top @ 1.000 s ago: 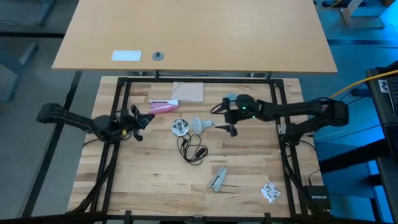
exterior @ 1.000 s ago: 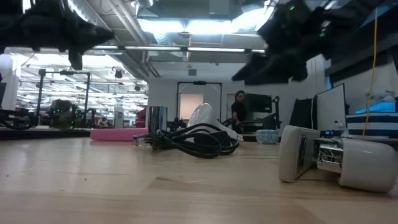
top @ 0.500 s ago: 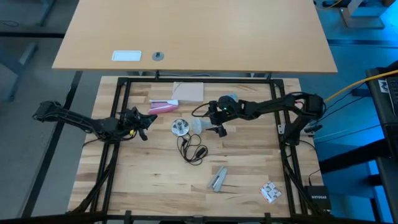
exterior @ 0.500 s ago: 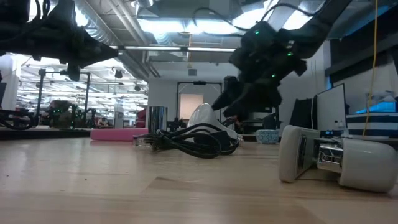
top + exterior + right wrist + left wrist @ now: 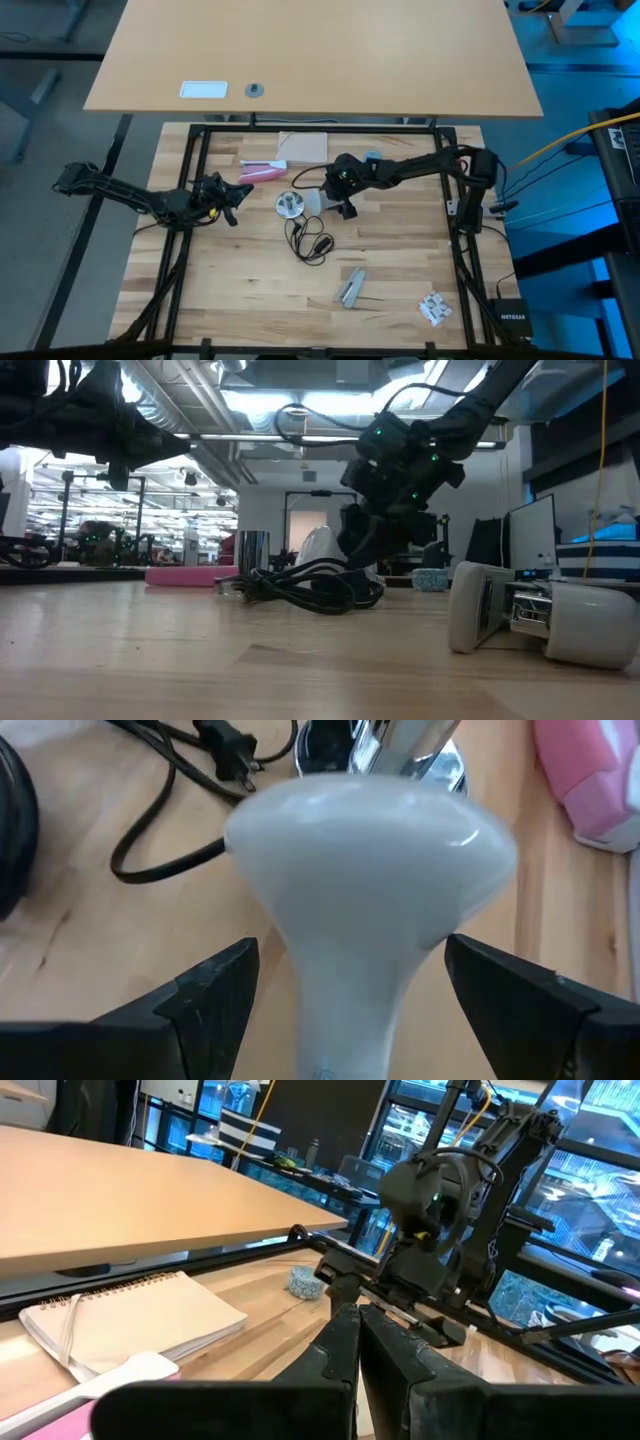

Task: Screw lightbulb
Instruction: Insert light bulb into the lamp

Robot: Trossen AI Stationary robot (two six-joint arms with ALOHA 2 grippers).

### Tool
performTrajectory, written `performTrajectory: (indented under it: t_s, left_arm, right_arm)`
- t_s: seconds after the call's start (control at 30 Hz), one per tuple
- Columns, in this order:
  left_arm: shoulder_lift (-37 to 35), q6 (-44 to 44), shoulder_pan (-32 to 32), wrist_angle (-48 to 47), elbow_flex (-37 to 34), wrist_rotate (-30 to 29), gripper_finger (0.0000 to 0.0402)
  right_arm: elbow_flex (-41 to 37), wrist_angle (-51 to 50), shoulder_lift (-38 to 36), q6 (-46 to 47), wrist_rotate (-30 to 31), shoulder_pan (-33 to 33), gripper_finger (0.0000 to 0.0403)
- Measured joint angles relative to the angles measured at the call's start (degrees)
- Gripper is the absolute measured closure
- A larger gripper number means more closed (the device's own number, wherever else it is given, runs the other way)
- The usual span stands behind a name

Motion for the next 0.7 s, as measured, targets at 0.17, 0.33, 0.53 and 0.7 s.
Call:
performTrajectory:
  t_s: [0.17, 0.33, 0.53, 0.7]
  left_arm:
    - [0.00, 0.00, 0.00, -0.04, 0.00, 0.00, 0.0398]
    - [0.00, 0.00, 0.01, -0.04, 0.00, 0.00, 0.0398]
    - [0.00, -0.02, 0.01, -0.04, 0.00, 0.00, 0.0398]
    - [0.00, -0.37, 0.01, -0.04, 0.00, 0.00, 0.0398]
  right_arm:
    - [0.04, -0.08, 1.96, 0.04, 0.00, 0.00, 0.0079]
    - [0.04, 0.06, 3.86, 0.09, -0.07, 0.00, 0.0089]
    - [0.04, 1.84, 3.96, 0.07, 0.07, 0.00, 0.0154]
    - [0.04, 3.81, 3.96, 0.07, 0.11, 0.00, 0.0228]
